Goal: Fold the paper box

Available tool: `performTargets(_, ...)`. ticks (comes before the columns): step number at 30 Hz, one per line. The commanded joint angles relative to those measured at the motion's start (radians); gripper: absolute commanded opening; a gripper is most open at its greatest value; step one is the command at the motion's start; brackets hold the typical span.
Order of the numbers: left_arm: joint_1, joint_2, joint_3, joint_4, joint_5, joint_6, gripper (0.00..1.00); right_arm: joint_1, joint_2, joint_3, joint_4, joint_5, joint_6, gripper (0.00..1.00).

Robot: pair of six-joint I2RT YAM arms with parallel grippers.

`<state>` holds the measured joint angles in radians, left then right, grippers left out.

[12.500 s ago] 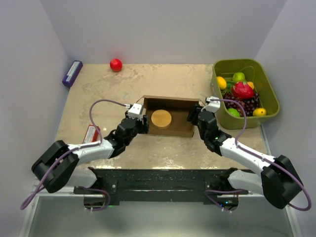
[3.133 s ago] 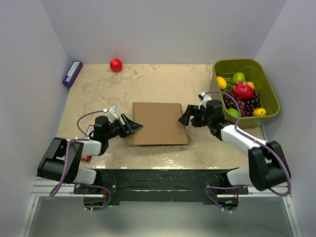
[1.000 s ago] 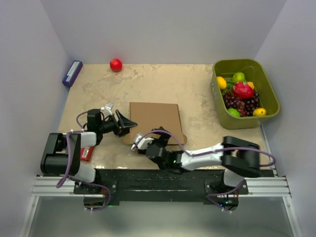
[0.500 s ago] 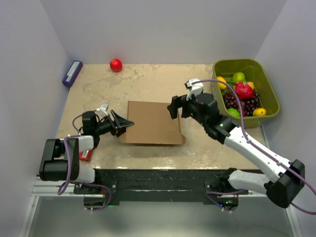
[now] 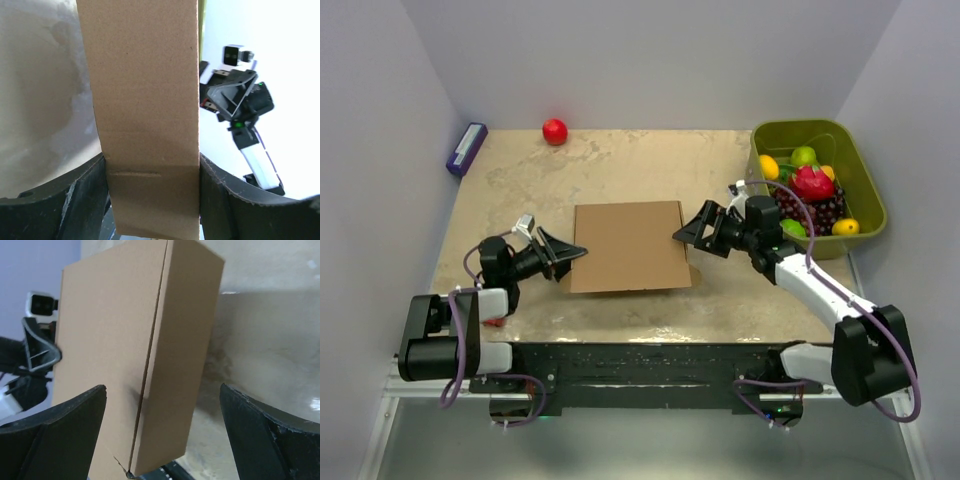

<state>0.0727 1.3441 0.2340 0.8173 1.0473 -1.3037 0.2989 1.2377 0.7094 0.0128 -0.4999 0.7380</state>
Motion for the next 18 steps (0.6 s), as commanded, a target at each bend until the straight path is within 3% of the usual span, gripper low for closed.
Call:
performTargets(1,0.01,-0.019,-0.01,0.155,0.046,-0.095,0.0,-0.007,0.009,-0.028,0.237,-0.187,0.179,0.99)
performTargets(9,0.012,-0.006,-0.033,0.261,0.048,-0.181,0.0,-0.009,0.091,-0.126,0.501,-0.295,0.412,0.97)
performTargets(12,0.012,-0.005,-0.032,0.269,0.049,-0.183,0.0,-0.007,0.094,-0.134,0.495,-0.305,0.439,0.94)
performTargets(15,0.012,-0.002,-0.028,0.29,0.054,-0.193,0.0,-0.009,0.088,-0.145,0.496,-0.305,0.472,0.83)
performTargets(18,0.009,0.001,-0.019,0.293,0.068,-0.175,0.0,-0.007,0.082,-0.166,0.535,-0.308,0.535,0.65)
